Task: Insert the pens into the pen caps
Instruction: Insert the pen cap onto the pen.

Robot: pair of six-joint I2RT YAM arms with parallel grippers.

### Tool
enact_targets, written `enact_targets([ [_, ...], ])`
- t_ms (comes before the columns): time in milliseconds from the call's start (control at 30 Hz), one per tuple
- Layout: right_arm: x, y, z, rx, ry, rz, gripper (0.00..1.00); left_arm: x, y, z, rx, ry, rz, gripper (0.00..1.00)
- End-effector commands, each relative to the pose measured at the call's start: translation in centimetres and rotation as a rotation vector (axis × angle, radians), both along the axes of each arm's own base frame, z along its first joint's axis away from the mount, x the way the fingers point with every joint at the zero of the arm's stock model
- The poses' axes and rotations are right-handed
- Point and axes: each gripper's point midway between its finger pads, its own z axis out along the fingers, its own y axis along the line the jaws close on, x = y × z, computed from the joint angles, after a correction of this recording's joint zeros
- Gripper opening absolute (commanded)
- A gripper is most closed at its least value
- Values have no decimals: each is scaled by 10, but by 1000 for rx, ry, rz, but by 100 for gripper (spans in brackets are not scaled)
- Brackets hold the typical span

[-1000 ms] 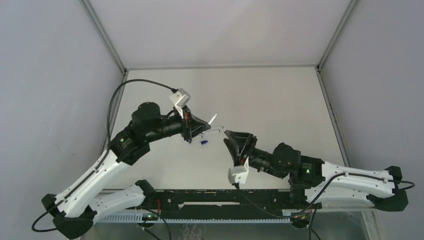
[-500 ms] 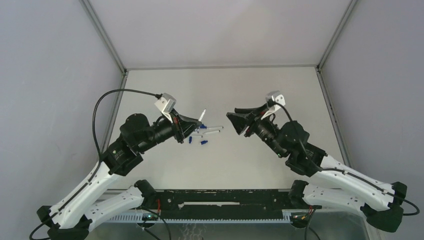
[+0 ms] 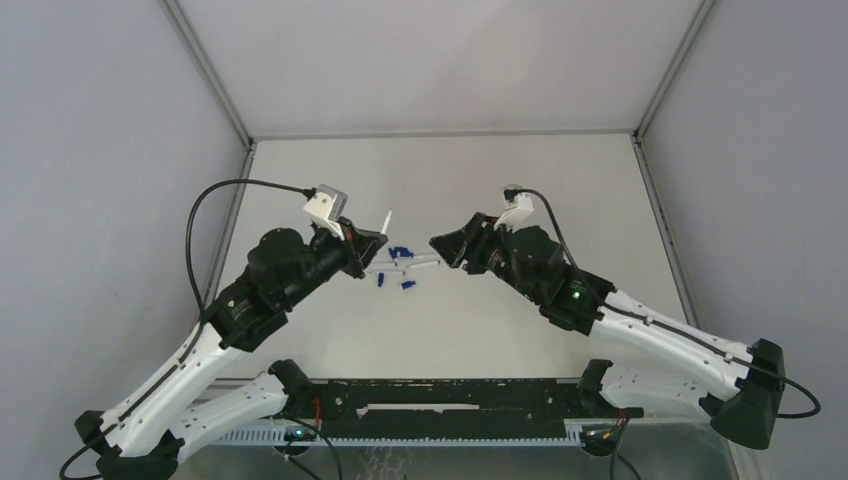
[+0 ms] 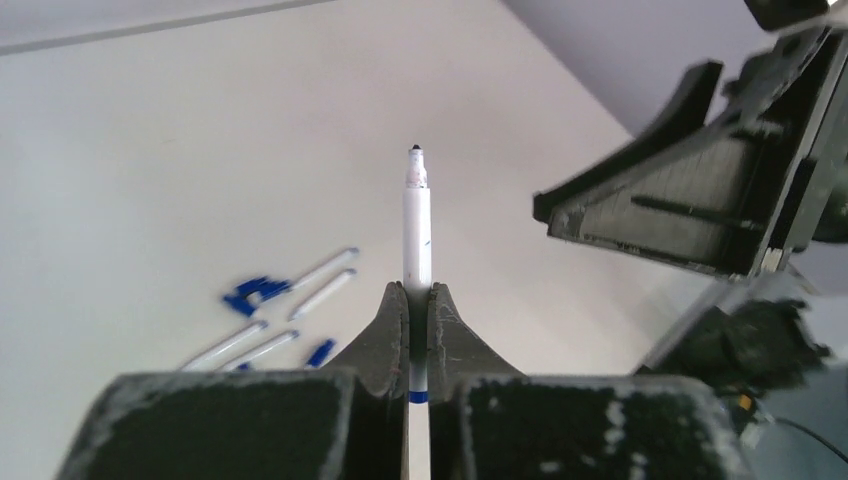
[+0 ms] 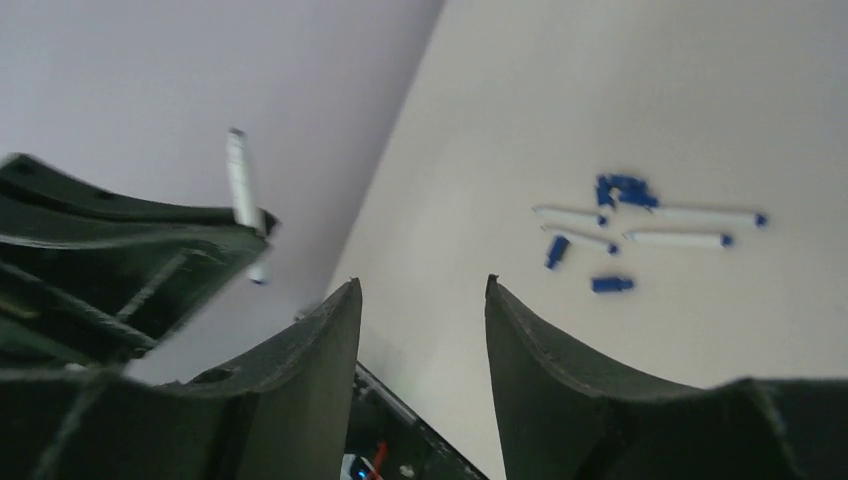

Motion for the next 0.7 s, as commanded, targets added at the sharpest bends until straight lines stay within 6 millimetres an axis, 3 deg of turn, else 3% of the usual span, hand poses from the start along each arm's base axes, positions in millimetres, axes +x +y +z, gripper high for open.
enact_targets([
  [0, -2, 7, -41, -146, 97, 113, 55, 22, 57, -13, 82, -13, 298, 0],
  [200, -8, 26, -92, -375, 11, 382, 52, 19, 122, -29, 81, -47, 581, 0],
  [333, -5, 45, -106, -384, -52, 585, 54, 12, 160, -24, 74, -73, 741, 0],
  [500, 21, 67, -111, -448, -261, 658, 54, 8, 170, -24, 69, -80, 776, 0],
  [667, 25, 86, -105, -532, -608, 789, 56, 7, 173, -26, 86, -66, 792, 0],
])
